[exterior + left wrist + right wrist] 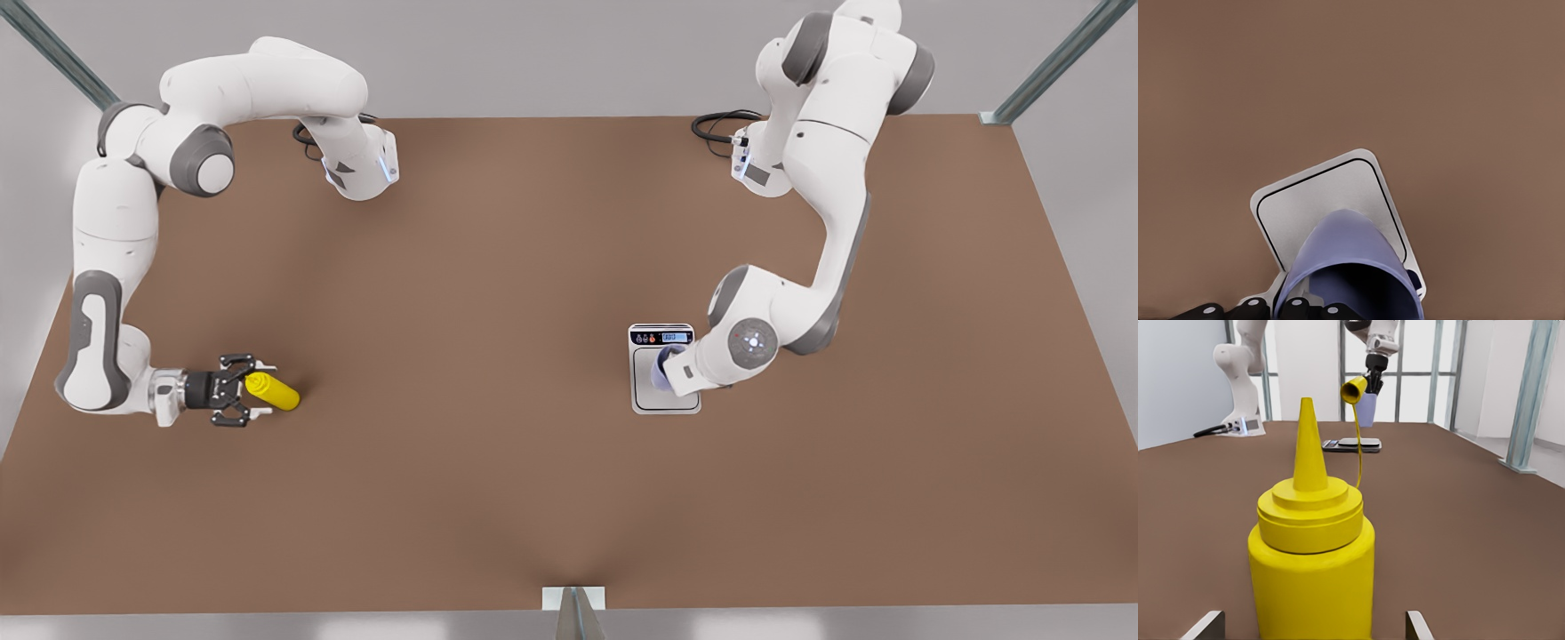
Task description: Move cup to the weight, pick up sauce bottle, pour sauce
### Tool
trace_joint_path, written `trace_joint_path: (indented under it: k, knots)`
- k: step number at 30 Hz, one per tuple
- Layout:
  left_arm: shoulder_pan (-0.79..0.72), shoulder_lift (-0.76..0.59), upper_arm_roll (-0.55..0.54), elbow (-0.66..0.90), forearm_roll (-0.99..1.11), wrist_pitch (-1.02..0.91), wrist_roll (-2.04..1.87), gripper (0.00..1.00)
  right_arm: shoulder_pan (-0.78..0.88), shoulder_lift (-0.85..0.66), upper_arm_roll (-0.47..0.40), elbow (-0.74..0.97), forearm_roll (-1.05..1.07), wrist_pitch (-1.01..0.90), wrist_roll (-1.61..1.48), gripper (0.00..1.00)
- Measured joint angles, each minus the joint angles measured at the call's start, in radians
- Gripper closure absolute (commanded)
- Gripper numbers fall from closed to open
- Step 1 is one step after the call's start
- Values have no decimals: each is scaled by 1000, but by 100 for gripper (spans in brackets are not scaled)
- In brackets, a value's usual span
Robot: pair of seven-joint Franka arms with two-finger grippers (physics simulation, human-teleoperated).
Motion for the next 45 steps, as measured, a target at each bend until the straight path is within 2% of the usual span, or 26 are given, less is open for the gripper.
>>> trace_joint_path:
  k: [8, 9, 10, 11, 12, 14, 17, 18, 20, 21, 25, 27, 28, 30, 33, 38, 45]
  knots:
    - [4, 45, 0, -11, 2, -17, -160, 77, 17, 12, 0, -4, 15, 16, -63, 0]
    - [7, 47, 0, -11, 1, -17, -175, 55, 17, 12, 0, -4, 16, 17, -69, 0]
    - [9, 49, 0, -11, -2, -16, -189, 21, 18, 12, 0, -4, 16, 18, -74, 0]
    - [11, 49, 0, -11, -7, -16, -199, 0, 18, 13, 0, -4, 17, 19, -80, 5]
    - [15, 48, 0, -11, -17, -14, -207, 0, 19, 12, 0, -6, 17, 19, -85, 17]
    - [19, 39, 1, -10, -37, -13, -217, 0, 22, 13, 0, -9, 17, 20, -94, 28]
    - [34, 1, 0, -4, -36, -38, -239, 0, 27, 13, 0, -14, 18, 21, -107, 28]
    - [40, -10, 0, -3, -31, -48, -248, 0, 30, 13, 0, -15, 19, 21, -110, 32]
    - [53, -30, 0, -2, -21, -71, -266, 0, 33, 12, 0, -16, 18, 21, -117, 48]
    - [60, -55, 0, 1, -17, -88, -275, 0, 34, 11, 0, -16, 18, 21, -120, 51]
    - [139, -98, 3, 258, 33, -272, -286, 0, 33, 7, 0, -16, 17, 19, -131, 52]
    - [201, -104, 1, 338, 78, -370, -266, 0, 33, 2, 1, -15, 17, 16, -134, 52]
    - [226, -137, 4, 335, 108, -408, -245, 0, 33, 0, 1, -15, 17, 14, -135, 52]
    - [246, -266, 4, 178, 158, -420, -205, 0, 40, -10, 4, -14, 17, 12, -135, 52]
    - [247, -272, 0, 175, 193, -442, -159, 0, 110, -65, 6, -9, 15, 13, -121, 52]
    - [246, -270, -4, 174, 213, -469, -104, 0, 365, -171, -4, -6, 7, 73, -50, 52]
    - [244, -265, -5, 173, 186, -482, -47, 0, 766, -246, -14, 12, -50, 298, 154, 52]
